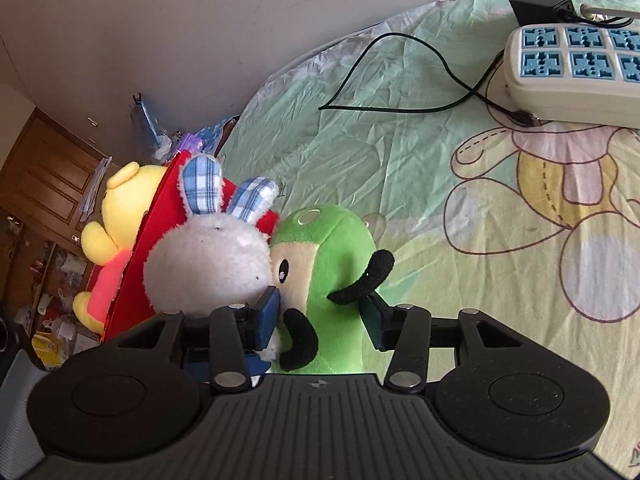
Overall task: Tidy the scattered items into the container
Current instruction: 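Close the right gripper on the green pea-shaped plush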
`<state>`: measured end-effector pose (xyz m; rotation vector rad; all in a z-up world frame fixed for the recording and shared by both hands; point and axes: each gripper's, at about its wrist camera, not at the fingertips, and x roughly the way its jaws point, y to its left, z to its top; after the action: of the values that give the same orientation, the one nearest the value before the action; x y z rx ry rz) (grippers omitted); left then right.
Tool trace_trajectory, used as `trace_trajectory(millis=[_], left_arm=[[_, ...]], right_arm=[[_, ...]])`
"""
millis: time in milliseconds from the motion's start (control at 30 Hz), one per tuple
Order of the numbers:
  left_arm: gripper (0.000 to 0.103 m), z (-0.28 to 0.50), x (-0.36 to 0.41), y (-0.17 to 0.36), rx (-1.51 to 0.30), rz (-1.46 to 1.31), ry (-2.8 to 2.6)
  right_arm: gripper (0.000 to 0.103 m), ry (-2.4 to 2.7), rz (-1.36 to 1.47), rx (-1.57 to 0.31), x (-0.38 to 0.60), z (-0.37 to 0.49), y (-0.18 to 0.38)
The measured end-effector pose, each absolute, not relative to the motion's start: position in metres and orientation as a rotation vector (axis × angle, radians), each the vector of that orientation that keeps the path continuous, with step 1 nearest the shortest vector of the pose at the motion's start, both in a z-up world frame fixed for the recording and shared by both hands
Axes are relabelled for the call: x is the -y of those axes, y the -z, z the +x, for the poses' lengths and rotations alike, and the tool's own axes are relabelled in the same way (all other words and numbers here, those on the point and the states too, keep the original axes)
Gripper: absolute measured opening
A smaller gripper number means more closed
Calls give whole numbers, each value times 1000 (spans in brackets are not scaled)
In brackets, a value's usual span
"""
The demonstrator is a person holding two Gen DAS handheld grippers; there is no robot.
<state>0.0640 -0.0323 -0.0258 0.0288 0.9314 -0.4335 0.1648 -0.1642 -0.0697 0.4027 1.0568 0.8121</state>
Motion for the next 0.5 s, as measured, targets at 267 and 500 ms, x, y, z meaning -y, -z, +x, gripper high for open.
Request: trace_trajectory(millis=[267,500], left_arm=[[95,68,41,31,-957,32,448],[95,55,61,26,-941,59,517]], right_arm=[[49,-798,507,-1088,174,169,84],[47,-681,580,-1083,217,144,80]])
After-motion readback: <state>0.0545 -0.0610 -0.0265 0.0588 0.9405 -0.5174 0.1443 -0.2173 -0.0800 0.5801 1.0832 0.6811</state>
